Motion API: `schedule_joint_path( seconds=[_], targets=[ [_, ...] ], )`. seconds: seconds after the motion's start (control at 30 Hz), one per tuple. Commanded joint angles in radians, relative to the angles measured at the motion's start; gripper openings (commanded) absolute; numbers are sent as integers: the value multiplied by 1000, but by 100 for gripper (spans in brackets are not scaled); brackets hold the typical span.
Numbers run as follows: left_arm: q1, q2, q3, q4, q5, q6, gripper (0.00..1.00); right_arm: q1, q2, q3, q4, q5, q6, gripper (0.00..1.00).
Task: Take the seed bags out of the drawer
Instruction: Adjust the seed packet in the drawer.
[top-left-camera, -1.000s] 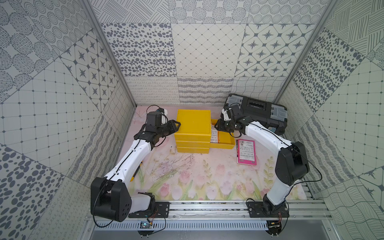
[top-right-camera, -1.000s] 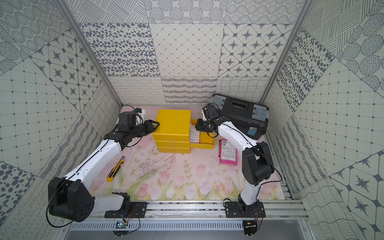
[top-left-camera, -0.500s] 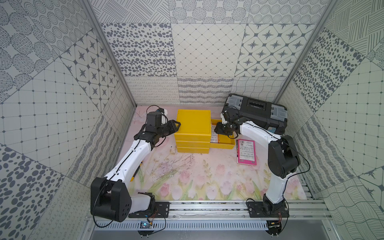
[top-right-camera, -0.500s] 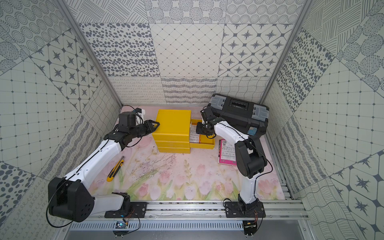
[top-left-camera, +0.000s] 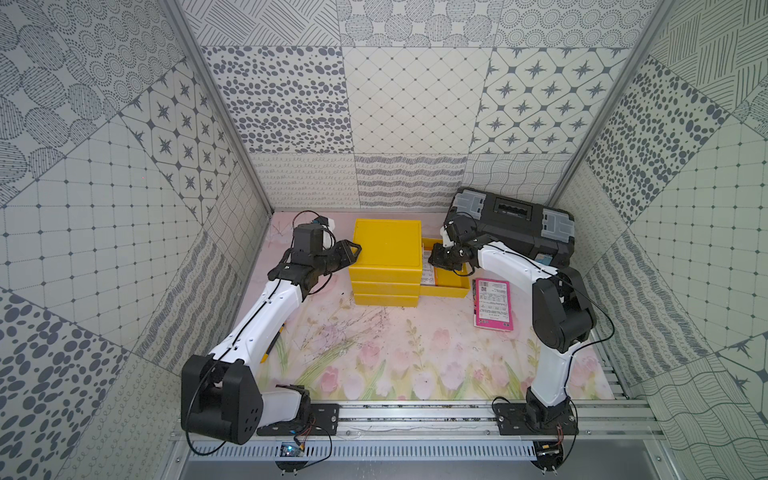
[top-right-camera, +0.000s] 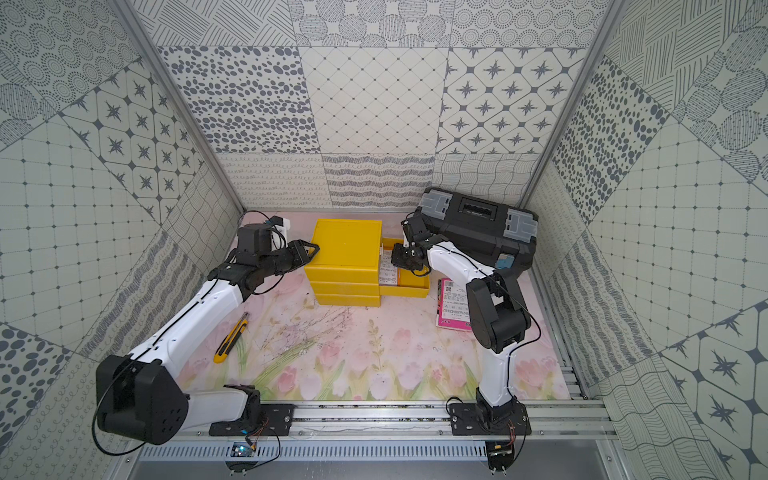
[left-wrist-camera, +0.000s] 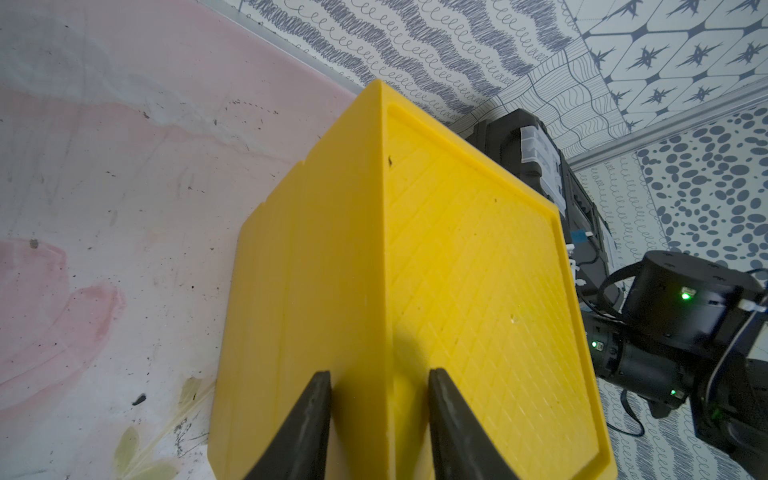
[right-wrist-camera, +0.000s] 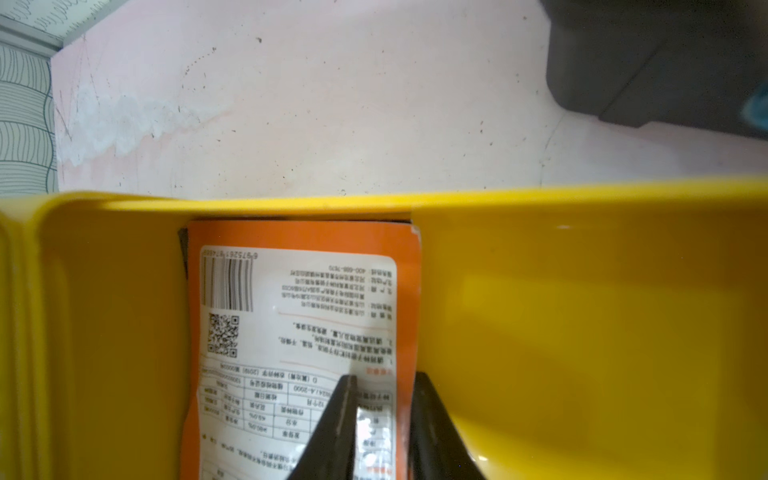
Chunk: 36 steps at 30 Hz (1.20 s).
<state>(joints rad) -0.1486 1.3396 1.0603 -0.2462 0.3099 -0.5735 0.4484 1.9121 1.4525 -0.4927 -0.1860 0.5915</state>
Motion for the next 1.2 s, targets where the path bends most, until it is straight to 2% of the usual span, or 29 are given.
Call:
schedule_joint_path(
  seconds=[0.0,0.33,0.77,1.17],
  targets=[
    [-3,26,-29,-384,-8,52,40,3,1,-19,90,-68,37,19],
    [-3,25,-28,-383,-11,52,40,-17,-68,-50,137,-137,88,0],
    [-4,33,-25,-379,-11,52,40,-47,-193,-44,92,-145,71,0],
    [-3,41,-21,-378,-12,52,40,-117,-278,-56,28,-150,26,0]
  ],
)
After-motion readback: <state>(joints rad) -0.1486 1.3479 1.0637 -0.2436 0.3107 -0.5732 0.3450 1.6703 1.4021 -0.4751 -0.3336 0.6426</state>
